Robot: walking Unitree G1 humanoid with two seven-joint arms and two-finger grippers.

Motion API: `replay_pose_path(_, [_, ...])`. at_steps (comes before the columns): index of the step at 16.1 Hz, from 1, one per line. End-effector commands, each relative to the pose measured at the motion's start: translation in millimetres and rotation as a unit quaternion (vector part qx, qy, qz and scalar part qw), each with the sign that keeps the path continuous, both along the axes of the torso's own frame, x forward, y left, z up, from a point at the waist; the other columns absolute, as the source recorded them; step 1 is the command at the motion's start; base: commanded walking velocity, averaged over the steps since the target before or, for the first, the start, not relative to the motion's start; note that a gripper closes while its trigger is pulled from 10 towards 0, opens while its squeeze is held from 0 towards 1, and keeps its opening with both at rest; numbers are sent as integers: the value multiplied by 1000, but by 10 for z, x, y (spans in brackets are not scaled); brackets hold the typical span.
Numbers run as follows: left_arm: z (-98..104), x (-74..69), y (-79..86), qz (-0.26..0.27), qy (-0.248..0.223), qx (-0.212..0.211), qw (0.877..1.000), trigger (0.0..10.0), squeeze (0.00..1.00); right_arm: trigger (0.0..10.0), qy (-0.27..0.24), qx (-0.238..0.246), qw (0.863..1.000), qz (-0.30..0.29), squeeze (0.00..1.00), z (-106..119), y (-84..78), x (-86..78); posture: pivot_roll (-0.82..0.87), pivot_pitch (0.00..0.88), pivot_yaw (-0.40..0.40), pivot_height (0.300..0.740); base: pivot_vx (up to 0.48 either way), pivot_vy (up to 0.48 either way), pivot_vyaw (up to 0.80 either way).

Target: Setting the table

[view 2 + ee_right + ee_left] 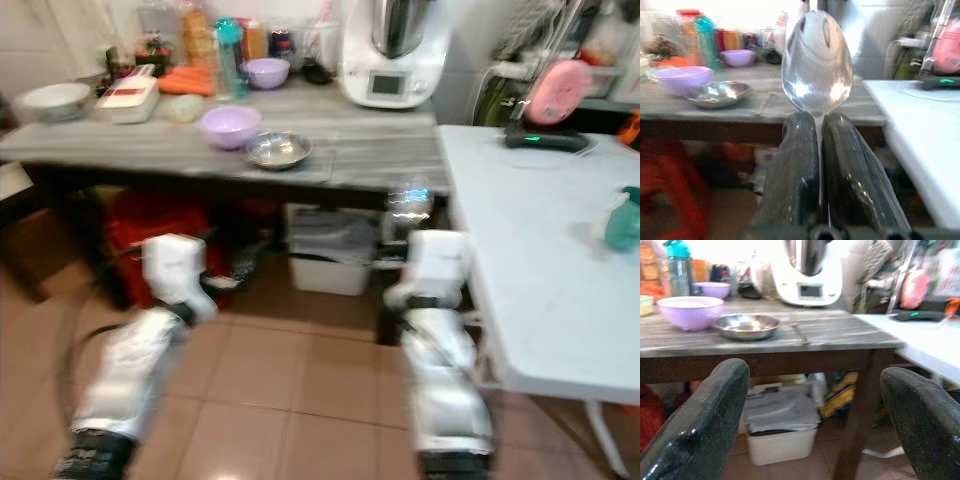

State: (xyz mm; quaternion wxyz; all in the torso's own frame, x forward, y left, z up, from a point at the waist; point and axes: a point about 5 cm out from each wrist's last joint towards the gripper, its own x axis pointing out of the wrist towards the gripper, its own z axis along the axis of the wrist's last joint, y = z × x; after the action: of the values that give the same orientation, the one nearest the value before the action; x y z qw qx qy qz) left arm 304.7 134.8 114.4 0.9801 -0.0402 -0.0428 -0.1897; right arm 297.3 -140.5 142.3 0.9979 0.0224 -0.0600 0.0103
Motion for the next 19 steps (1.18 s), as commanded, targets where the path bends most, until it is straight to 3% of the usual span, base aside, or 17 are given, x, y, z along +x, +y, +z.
replay_pose_path(1, [51, 18, -122, -18, -7, -2, 1000, 10000, 0, 10000, -14, -5, 1000, -20, 0, 67, -116, 8, -53, 0, -12, 740, 360, 0, -494])
replay_pose_path(19, [36, 55, -127, -8, 9, -5, 1000, 10000, 0, 10000, -10, -3, 1000, -20, 0, 25, -109, -1, -50, 0, -2, 740, 344, 0, -61])
